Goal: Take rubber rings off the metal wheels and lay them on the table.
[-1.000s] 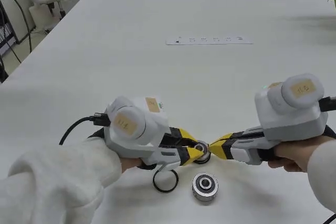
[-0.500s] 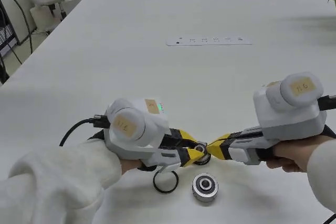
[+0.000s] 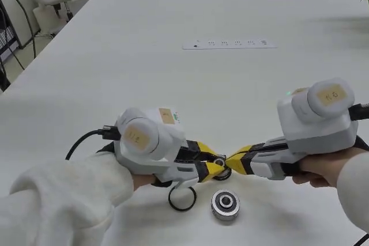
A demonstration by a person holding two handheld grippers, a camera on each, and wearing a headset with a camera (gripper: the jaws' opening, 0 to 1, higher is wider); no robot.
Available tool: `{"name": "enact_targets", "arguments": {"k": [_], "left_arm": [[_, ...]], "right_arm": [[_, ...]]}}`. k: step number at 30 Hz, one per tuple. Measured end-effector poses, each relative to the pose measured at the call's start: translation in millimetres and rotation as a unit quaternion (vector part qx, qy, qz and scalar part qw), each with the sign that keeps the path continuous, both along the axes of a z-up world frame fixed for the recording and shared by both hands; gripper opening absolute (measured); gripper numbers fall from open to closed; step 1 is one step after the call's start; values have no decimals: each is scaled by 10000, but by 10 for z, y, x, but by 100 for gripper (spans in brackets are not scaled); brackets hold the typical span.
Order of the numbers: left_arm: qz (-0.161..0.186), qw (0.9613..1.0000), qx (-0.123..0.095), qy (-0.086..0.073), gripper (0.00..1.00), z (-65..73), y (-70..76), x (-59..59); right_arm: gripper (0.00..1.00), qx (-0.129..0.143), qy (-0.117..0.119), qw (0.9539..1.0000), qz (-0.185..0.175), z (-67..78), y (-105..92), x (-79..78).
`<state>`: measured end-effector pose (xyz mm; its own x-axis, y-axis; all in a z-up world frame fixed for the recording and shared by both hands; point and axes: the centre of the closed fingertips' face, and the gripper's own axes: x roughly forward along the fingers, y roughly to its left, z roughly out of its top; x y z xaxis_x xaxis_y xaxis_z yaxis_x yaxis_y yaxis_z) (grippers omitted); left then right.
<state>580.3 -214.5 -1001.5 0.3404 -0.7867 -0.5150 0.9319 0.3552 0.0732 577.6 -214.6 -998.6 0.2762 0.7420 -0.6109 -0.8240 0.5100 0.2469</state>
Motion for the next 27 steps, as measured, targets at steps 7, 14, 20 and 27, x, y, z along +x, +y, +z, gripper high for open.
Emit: {"name": "enact_targets", "arguments": {"k": [7,14,20,27], "left_arm": [[1,10000,-16,-3,13,1,0,0],[30,9999,-118,35,14,2,2,1],[-9,10000,-84,30,14,6,-13,-3],[-206,9997,-130,65,20,151,4,-39]], "right_arm": [[0,193,8,9998,45,50,60,-17],[0,319,-217,9992,104,113,107,14],[0,278,-66,9995,-137,78,42,67],[0,306,5,9994,-179,82,38,57]]}}
